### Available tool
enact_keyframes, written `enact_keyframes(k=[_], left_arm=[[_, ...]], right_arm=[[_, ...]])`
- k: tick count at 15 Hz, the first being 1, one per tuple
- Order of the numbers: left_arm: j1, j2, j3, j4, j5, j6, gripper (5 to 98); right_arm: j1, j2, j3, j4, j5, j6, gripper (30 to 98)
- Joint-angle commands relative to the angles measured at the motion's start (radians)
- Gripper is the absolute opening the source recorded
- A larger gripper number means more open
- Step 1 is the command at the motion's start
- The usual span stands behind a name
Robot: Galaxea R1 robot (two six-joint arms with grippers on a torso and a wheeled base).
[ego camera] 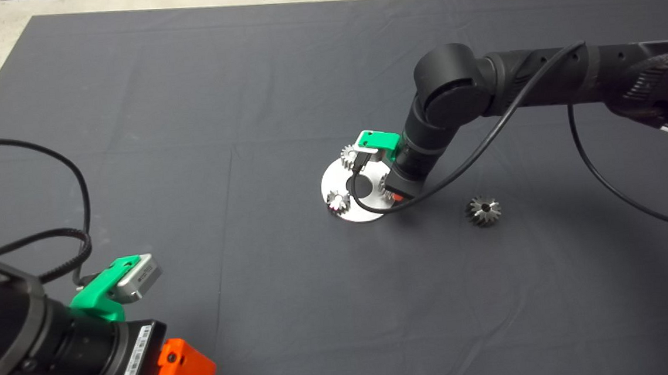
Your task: Remove an incorrectly installed larger gear and replace it with the correct smaller gear
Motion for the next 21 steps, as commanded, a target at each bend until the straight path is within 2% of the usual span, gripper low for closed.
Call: enact_keyframes(k=[1, 8, 10, 11, 12, 13, 14, 16, 17, 18, 19, 20, 21], left_arm=[[-0.003, -0.004, 0.015, -0.019, -0.002, -0.004, 97.7], [-0.003, -0.004, 0.015, -0.019, -0.002, -0.004, 97.7], [-0.003, -0.004, 0.015, -0.019, -0.002, -0.004, 97.7], [-0.003, -0.004, 0.015, -0.019, -0.002, -0.004, 97.7], [-0.003, -0.002, 0.015, -0.019, -0.002, -0.003, 97.7], [-0.003, -0.004, 0.015, -0.019, -0.002, -0.003, 97.7], [-0.003, -0.004, 0.015, -0.019, -0.002, -0.003, 97.7], [-0.003, -0.002, 0.015, -0.019, -0.004, -0.001, 97.7], [-0.003, -0.004, 0.015, -0.019, -0.004, -0.001, 97.7], [-0.003, -0.004, 0.015, -0.019, -0.004, -0.001, 97.7], [-0.003, -0.007, 0.015, -0.019, -0.004, -0.004, 97.7], [-0.003, -0.008, 0.015, -0.019, -0.004, -0.004, 97.7], [-0.003, -0.008, 0.015, -0.019, -0.004, -0.004, 97.7]], right_arm=[[0.029, 0.005, 0.011, -0.033, -0.112, 0.006, 30.5], [0.029, 0.005, 0.014, -0.033, -0.113, 0.006, 34.6], [0.032, -0.007, 0.015, -0.030, -0.112, 0.003, 37.9], [0.035, -0.016, 0.033, -0.023, -0.113, -0.002, 37.9], [0.051, -0.062, 0.120, -0.012, -0.114, -0.004, 40.3], [0.085, -0.109, 0.207, 0.048, -0.115, -0.005, 42.9], [0.116, -0.143, 0.266, 0.144, -0.112, -0.003, 43.1], [0.160, -0.219, 0.294, 0.219, -0.110, 0.018, 43.1], [0.163, -0.273, 0.294, 0.251, -0.110, 0.082, 44.6], [0.169, -0.336, 0.306, 0.289, -0.110, 0.179, 47.2], [0.169, -0.409, 0.375, 0.311, -0.106, 0.276, 47.8], [0.173, -0.470, 0.504, 0.312, -0.101, 0.390, 47.8], [0.187, -0.502, 0.592, 0.312, -0.103, 0.519, 47.8]])
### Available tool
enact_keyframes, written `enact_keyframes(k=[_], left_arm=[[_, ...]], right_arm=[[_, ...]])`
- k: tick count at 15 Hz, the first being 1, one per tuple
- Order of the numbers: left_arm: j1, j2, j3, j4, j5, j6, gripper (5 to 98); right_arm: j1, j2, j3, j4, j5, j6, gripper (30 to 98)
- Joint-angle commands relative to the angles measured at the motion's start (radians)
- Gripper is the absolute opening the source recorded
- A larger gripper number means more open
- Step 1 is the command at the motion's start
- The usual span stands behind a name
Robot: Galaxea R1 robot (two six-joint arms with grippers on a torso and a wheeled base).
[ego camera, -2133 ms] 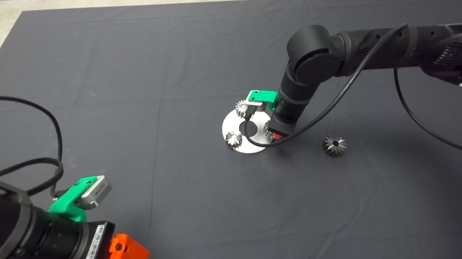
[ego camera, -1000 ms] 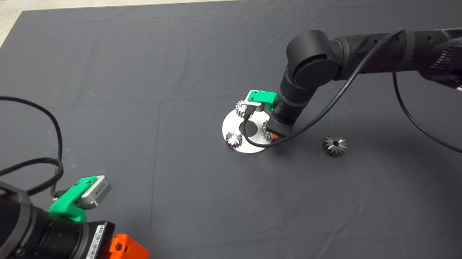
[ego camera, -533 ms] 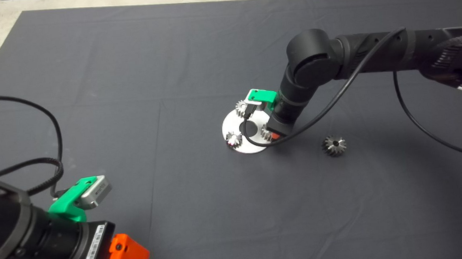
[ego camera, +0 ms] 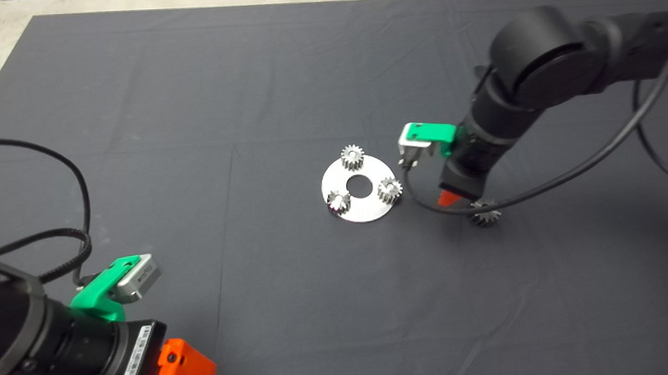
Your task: Remove an incorrectly installed larger gear and replace it with the correct smaller gear
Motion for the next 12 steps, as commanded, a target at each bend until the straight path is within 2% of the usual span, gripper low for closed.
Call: enact_keyframes(k=[1, 2, 4, 5, 8, 9, 11, 12], left_arm=[[-0.003, -0.005, 0.015, -0.019, -0.003, -0.006, 97.7], [-0.003, -0.002, 0.015, -0.019, -0.003, -0.006, 97.7], [-0.003, 0.002, 0.018, -0.020, 0.003, 0.001, 97.7], [-0.003, -0.001, 0.017, -0.019, -0.001, 0.000, 97.7], [-0.005, 0.015, 0.017, -0.019, -0.006, 0.008, 97.7], [-0.005, 0.016, 0.017, -0.019, -0.005, 0.008, 97.7], [-0.005, 0.025, 0.017, -0.019, -0.006, 0.019, 97.7], [-0.005, 0.022, 0.017, -0.021, -0.006, 0.020, 97.7]], right_arm=[[0.099, -0.252, 0.403, 0.141, -0.108, 0.574, 50.1], [0.118, -0.258, 0.472, 0.145, -0.110, 0.708, 53.6], [0.146, -0.255, 0.573, 0.209, -0.112, 0.857, 53.8], [0.157, -0.255, 0.594, 0.237, -0.112, 0.906, 56.7], [0.161, -0.262, 0.596, 0.271, -0.112, 0.917, 59.2], [0.163, -0.276, 0.594, 0.271, -0.112, 0.916, 62.7], [0.166, -0.272, 0.594, 0.271, -0.113, 0.916, 63.1], [0.166, -0.273, 0.594, 0.271, -0.113, 0.914, 67.3]])
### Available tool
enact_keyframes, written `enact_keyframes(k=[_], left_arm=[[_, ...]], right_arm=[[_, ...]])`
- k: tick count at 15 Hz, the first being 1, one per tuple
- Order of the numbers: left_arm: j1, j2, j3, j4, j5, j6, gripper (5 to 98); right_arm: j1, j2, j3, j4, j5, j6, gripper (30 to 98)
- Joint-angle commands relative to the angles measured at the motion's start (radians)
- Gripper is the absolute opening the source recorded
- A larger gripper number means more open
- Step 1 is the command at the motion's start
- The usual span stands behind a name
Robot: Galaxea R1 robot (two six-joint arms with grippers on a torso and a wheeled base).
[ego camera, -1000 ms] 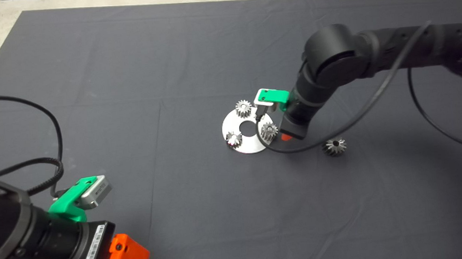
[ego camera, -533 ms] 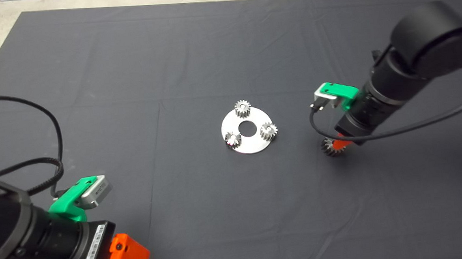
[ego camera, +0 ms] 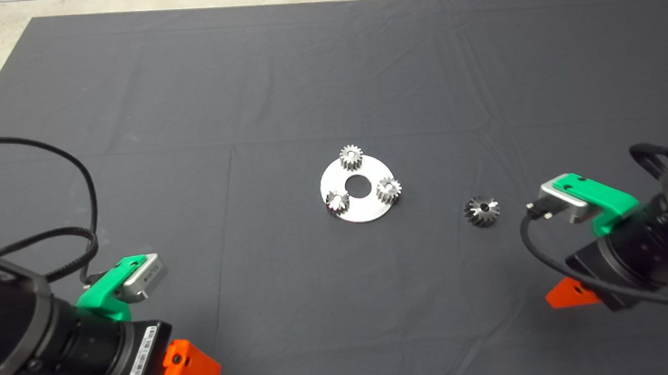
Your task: Remove an incorrectly installed larger gear and replace it with the correct smaller gear
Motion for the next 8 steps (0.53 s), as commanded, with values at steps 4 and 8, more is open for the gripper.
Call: enact_keyframes(k=[4, 8], left_arm=[[-0.005, -0.002, 0.017, -0.019, 0.001, 0.014, 97.7], [-0.006, 0.000, 0.017, -0.019, 0.001, 0.012, 97.7]], right_arm=[[0.044, -0.022, 0.016, 0.057, -0.106, 0.007, 72.9], [0.044, -0.019, 0.018, 0.059, -0.105, 0.007, 78.1]])
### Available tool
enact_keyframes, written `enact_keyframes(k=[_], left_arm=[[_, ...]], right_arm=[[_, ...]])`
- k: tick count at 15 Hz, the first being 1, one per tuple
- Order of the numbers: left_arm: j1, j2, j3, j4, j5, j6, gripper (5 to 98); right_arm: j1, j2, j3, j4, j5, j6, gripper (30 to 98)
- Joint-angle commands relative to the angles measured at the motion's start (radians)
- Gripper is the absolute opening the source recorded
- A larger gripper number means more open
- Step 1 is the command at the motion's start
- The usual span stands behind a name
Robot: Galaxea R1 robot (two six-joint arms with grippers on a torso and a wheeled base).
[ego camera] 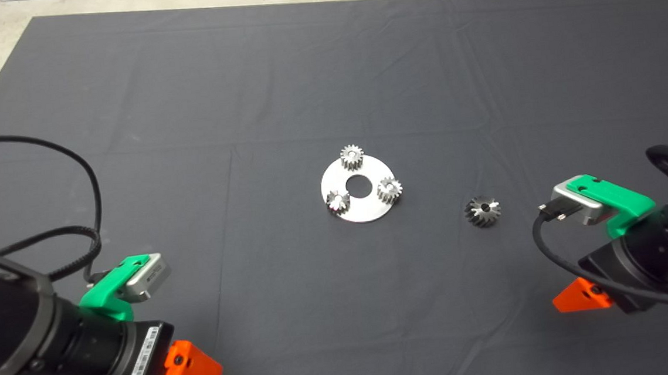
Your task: Remove an incorrectly installed larger gear and replace it with the correct smaller gear
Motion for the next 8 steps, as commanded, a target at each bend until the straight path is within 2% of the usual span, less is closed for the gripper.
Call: enact_keyframes(k=[1, 5, 7, 8], left_arm=[[-0.008, -0.007, 0.017, -0.019, 0.000, 0.004, 97.7], [-0.008, -0.010, 0.017, -0.019, 0.000, 0.004, 97.7], [-0.008, -0.004, 0.017, -0.019, 0.000, 0.006, 97.7], [-0.008, -0.008, 0.017, -0.019, 0.000, 0.006, 97.7]], right_arm=[[0.022, -0.005, 0.009, 0.042, -0.106, 0.006, 78.4], [0.022, -0.005, 0.009, 0.047, -0.104, 0.008, 87.1], [0.022, -0.003, 0.009, 0.048, -0.104, 0.008, 87.9], [0.022, -0.005, 0.009, 0.048, -0.104, 0.008, 90.7]])
